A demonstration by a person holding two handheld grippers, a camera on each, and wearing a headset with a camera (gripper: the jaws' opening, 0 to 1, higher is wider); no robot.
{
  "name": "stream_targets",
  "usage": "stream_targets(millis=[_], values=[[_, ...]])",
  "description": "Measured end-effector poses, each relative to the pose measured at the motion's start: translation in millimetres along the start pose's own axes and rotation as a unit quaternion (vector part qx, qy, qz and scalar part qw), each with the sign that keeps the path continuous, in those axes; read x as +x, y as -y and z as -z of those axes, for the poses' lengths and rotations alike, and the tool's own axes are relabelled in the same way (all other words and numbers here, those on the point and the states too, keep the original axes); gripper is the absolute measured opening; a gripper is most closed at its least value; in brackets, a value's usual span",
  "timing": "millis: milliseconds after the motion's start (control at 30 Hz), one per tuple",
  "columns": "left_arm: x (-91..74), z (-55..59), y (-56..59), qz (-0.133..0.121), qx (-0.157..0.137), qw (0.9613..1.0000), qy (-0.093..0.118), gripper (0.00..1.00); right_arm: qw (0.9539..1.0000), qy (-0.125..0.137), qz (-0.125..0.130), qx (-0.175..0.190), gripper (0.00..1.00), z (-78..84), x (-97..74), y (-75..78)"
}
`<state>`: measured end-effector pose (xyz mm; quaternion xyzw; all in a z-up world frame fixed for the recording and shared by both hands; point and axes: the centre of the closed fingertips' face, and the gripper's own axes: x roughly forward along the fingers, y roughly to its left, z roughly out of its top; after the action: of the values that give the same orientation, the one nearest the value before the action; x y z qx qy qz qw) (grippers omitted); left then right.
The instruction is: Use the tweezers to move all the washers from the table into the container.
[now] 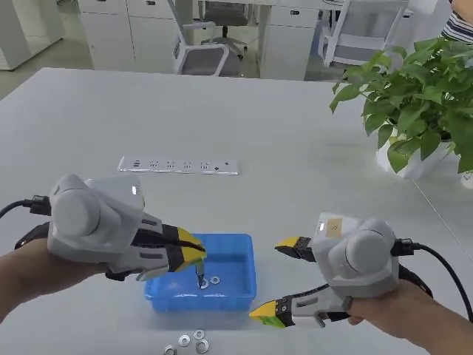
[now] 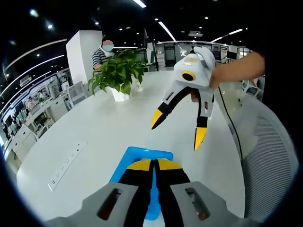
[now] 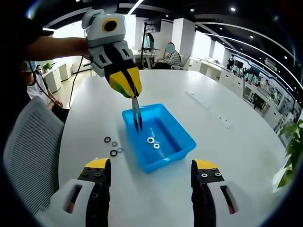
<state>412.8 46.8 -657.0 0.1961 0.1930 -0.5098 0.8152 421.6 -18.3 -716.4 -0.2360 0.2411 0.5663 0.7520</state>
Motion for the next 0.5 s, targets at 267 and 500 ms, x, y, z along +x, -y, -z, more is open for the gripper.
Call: stream_targets(millis=[267, 500], values=[[-9.0, -5.7, 9.5, -0.001, 0.005, 1.0000, 0.002, 0.06, 0.9999, 0.005, 0.001, 0.011, 0.78, 3.9, -1.2, -8.1], [-14.4, -6.3, 17.3, 0.006, 0.000, 1.0000, 0.003, 0.06, 0.9999, 0.010, 0.003, 0.013, 0.84, 2.6, -1.6, -12.8]])
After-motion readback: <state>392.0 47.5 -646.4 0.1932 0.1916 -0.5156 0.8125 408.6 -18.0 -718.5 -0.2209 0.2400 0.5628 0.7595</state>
